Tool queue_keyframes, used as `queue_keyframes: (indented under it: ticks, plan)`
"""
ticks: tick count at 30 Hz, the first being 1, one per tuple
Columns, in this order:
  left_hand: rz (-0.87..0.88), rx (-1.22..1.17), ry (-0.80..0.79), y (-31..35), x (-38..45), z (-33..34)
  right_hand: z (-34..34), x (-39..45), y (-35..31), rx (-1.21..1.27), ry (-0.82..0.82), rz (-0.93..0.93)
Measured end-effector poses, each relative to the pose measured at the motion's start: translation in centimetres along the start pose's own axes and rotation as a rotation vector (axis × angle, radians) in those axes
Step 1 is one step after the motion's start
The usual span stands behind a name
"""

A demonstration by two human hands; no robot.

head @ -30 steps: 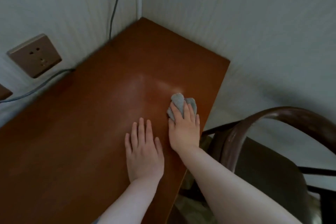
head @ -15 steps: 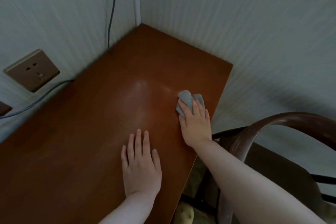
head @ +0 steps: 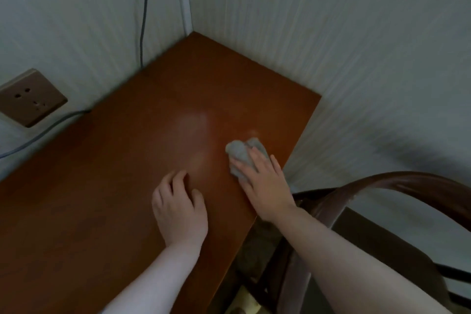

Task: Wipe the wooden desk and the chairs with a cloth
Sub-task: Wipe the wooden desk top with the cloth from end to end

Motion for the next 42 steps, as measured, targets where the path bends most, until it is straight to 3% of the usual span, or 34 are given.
queue_keyframes:
  ticks: [2,4,5,7,9,11,15,18,20,21,23,26,28,30,33,35,37,40,42]
  plan:
    - [-0.048,-0.061,0.044,1.8,1.6,0.7,-0.7,2.6,-1.4,0.116,0.084,0.252]
    - [-0.117,-0.06,0.077,2.4,2.7,1.7,0.1,3.3,-4.2,0.175,0.139,0.345]
    - [-0.134,-0.04,0.09,2.4,2.9,2.1,0.7,2.7,-5.5,0.171,0.159,0.299]
    - [-0.145,-0.001,0.106,2.4,3.1,2.9,1.8,0.6,-5.6,0.083,0.1,0.03]
    - [-0.162,0.041,0.101,2.5,3.1,3.2,1.9,-1.1,-2.6,-0.024,-0.019,-0.263]
    - [-0.168,0.089,0.097,2.7,3.1,3.2,1.0,-1.0,1.7,-0.08,-0.067,-0.371]
    - [-0.189,0.128,0.081,2.7,3.1,3.2,-2.3,3.9,6.1,0.024,0.035,-0.068]
    - [-0.2,0.135,0.078,2.7,3.2,3.3,-2.4,6.7,3.6,0.093,0.147,0.272]
    - [-0.204,0.137,0.093,2.7,3.3,3.4,-1.2,6.7,0.6,0.143,0.223,0.353]
    - [-0.208,0.133,0.102,2.6,3.4,3.5,-0.5,5.9,-0.7,0.144,0.238,0.3]
    - [-0.2,0.12,0.12,2.6,3.4,3.6,0.6,3.4,-1.6,0.039,0.149,0.009]
    - [-0.183,0.128,0.127,2.6,3.3,3.7,0.5,0.3,2.5,-0.046,-0.01,-0.327]
    - [-0.184,0.144,0.107,2.7,3.4,3.6,-0.4,0.8,6.0,-0.039,0.025,-0.249]
    - [-0.172,0.183,0.071,2.9,3.4,3.7,-2.2,3.4,7.4,0.029,0.114,-0.058]
    - [-0.017,0.269,0.021,3.1,3.2,3.9,-3.2,6.7,5.0,0.135,0.113,0.258]
    - [0.069,0.247,0.029,3.5,3.5,3.6,-2.6,6.5,2.2,0.157,0.133,0.322]
    - [0.176,0.226,0.034,4.0,4.5,2.9,-1.2,4.0,0.4,0.059,0.129,0.14]
    - [0.491,0.277,-0.028,4.2,6.0,1.8,-0.2,0.5,3.1,-0.074,-0.035,-0.279]
    - [0.635,0.33,-0.138,3.8,6.5,1.8,-1.0,0.8,7.1,-0.126,-0.039,-0.342]
Point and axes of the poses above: each hand's wrist, its own x-axis towards the middle knuckle, its own z-axis out of the palm, y = z × x, the point moved 2 cm from there along x, towards the middle knuckle, and after that the axes turned 11 degrees about -y, right-handed, at the moved point
